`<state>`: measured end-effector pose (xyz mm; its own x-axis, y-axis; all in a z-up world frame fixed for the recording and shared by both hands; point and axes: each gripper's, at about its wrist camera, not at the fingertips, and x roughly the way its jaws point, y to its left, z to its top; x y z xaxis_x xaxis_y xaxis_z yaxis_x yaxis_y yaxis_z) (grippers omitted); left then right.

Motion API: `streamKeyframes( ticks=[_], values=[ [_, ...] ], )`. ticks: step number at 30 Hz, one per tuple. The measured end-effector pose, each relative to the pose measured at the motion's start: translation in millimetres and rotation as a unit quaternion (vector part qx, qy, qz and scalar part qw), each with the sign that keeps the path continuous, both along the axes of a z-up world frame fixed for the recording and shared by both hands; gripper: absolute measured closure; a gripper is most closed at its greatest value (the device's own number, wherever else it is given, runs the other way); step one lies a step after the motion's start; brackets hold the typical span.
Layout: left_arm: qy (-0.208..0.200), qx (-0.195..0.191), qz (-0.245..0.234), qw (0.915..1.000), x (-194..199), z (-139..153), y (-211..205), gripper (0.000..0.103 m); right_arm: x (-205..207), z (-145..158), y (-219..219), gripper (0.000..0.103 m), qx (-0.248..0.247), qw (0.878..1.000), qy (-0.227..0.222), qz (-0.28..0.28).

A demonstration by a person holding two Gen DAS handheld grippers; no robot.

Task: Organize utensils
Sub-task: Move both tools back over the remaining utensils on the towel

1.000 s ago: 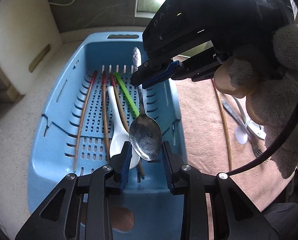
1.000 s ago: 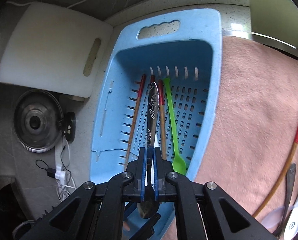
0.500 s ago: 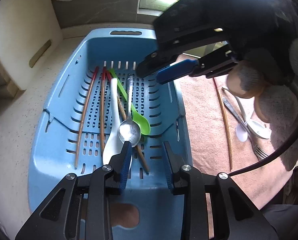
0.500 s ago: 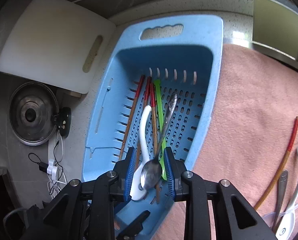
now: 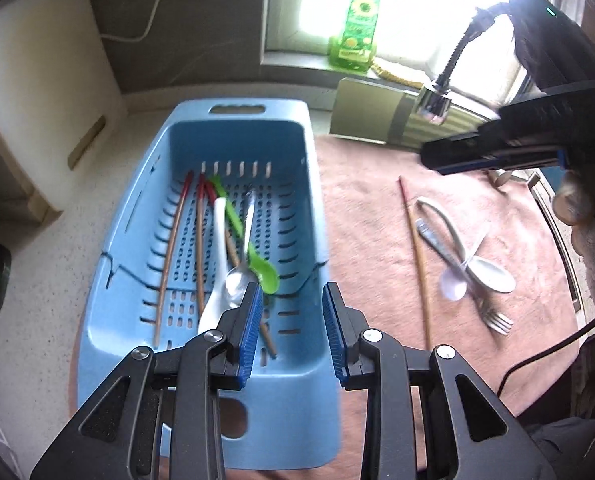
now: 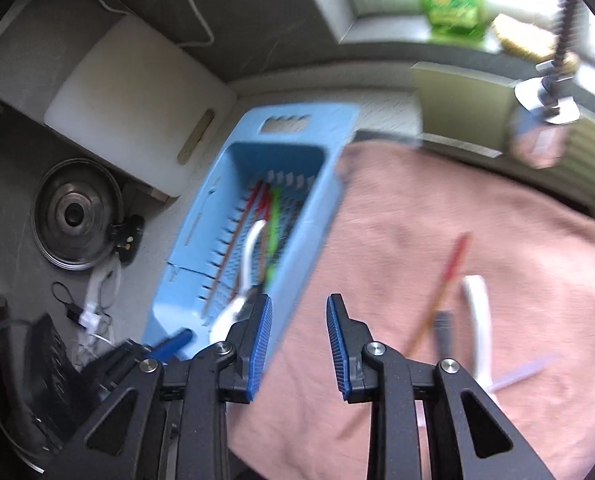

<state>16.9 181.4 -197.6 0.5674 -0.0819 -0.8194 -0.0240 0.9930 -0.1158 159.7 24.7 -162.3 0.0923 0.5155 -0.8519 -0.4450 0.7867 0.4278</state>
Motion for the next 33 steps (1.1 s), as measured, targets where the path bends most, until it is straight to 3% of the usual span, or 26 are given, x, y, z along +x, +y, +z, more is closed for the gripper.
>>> streamKeyframes(
  ticks=[4,10,20,33],
  values=[
    [-0.003,-0.002,-0.006,1.0,2.4,5.7,-16.4,0.074,-1.9,8.7,-40.1,0.07,-0.001,1.0,-0.017,-0.006],
    [-0.001,-0.005,-0.023,0.9997,10.0,5.8,-47.4,0.074,-2.5,3.2,-93.4,0.069,-0.023,0.999,-0.02,-0.015],
    [0.012,-0.01,-0.055,0.9983,11.5,-3.7,-107.4,0.074,10.7,-32.6,-125.9,0.07,-0.037,0.999,0.039,0.005],
    [0.045,-0.003,-0.068,0.9967,10.1,-22.4,-133.7,0.074,11.0,-76.9,-139.9,0.078,-0.011,0.992,0.123,-0.017]
  ],
)
